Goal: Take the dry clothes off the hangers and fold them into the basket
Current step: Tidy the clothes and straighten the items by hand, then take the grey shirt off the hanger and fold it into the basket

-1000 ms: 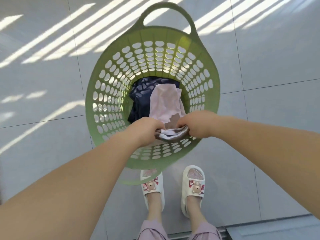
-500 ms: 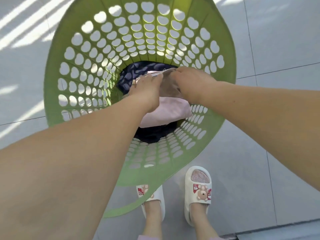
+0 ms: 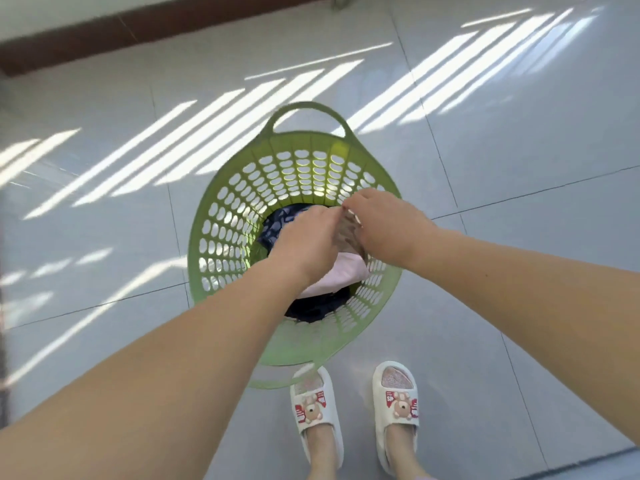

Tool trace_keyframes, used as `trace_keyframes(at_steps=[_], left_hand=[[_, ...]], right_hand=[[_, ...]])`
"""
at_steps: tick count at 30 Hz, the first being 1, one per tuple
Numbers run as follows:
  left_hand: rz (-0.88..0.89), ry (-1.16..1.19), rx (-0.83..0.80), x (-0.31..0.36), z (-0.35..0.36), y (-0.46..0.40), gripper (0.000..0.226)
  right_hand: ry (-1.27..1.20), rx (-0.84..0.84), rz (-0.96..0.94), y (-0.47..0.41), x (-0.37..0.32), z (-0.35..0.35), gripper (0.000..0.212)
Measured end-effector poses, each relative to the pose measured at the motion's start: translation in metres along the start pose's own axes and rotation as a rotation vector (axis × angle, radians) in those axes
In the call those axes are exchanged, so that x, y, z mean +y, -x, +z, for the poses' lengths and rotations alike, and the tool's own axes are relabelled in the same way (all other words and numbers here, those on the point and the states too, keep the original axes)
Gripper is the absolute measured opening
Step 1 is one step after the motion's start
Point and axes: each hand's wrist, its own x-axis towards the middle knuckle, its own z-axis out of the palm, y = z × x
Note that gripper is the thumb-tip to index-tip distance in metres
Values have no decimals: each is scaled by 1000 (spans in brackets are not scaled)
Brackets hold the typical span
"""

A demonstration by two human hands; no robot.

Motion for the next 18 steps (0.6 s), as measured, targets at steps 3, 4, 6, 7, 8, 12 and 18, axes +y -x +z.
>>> trace_keyframes(at_steps=[3,4,6,7,8,12,18], left_hand=[[65,-9,96,39,-70,30,44],[88,-7,138,53,-92,42,43],[156,16,248,85,-143,71,35],[194,31,300,101,-165,85,30],[218,46,329,113,-180,94,26],[352,95,458,172,-259,155,19],[540,47,636,243,-350,234,16]], right_hand=[[-35,79,3,34,-23,-75,36],[-43,123,1,46,-31,-97,35],[-54,214,3,77,-49,-147,31],[-67,261,4,91,-58,-169,28],[-89,299,6,102,-65,-184,26],[-180,518,-2,170,-103,-264,22],[-182,747,-26,263,-151,-362,20]])
